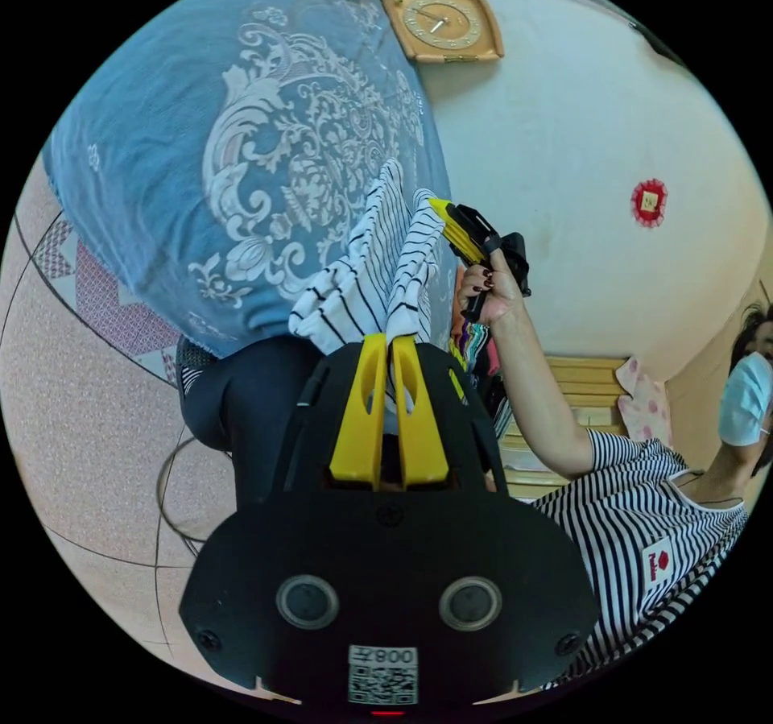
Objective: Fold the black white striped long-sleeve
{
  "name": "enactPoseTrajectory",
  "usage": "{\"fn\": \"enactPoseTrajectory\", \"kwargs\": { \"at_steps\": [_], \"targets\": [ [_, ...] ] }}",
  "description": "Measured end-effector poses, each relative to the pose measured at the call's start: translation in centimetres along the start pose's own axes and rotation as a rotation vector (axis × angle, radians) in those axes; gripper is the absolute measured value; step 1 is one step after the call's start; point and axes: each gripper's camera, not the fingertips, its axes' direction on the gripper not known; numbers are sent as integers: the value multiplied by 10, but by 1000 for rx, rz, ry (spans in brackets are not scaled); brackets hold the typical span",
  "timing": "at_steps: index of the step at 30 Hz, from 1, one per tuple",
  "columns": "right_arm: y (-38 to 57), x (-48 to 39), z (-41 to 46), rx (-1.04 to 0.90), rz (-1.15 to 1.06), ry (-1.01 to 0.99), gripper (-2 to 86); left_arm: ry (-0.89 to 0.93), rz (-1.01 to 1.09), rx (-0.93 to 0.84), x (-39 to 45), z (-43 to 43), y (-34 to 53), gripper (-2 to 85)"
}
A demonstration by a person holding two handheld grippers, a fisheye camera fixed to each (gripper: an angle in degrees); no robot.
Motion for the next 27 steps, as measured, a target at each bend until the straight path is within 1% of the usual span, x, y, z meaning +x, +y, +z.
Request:
{"fn": "enactPoseTrajectory", "kwargs": {
  "at_steps": [8, 16, 21, 24, 27],
  "targets": [
    [-75, -65, -46, -85, -29, 91, 19, 56, -100, 6, -96, 19, 15, 10],
    [-127, -141, -101, -170, -132, 301, 26, 103, -151, -2, -162, 42, 27, 12],
    [-142, -179, -131, -201, -226, 405, 33, 129, -174, 17, -192, 53, 38, 11],
    [-146, -190, -155, -208, -249, 407, 43, 129, -171, 13, -204, 62, 42, 11],
    [-150, -196, -183, -225, -254, 341, 71, 117, -162, 9, -211, 70, 46, 12]
  ]
}}
